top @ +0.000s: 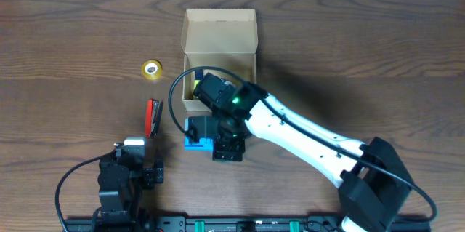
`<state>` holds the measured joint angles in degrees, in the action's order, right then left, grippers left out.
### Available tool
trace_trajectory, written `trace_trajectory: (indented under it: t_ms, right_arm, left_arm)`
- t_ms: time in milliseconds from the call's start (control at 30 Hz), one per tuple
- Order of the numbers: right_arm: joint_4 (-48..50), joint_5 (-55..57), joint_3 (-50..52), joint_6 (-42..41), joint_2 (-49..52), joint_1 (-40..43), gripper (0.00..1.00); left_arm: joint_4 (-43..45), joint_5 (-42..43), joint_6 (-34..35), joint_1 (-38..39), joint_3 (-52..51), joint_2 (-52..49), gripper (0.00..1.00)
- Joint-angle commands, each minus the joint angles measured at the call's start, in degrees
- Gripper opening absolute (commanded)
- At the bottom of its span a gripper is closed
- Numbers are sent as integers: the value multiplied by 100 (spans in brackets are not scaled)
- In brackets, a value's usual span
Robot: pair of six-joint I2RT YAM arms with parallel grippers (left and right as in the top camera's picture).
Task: Pack container
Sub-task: 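Grasp the blue whiteboard duster with the right gripper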
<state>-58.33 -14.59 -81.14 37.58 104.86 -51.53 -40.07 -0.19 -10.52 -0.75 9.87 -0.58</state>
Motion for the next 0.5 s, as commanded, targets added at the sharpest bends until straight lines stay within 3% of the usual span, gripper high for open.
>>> trace_trajectory:
  t_ms: [0,467]
  right_arm:
    - [221,-24,177,63,28,-66,82]
    - [935,111,310,-26,597,-63,82]
  left_arm:
    - [-20,15,26,-35,-76,37,95]
    - [-20,15,26,-35,-76,37,95]
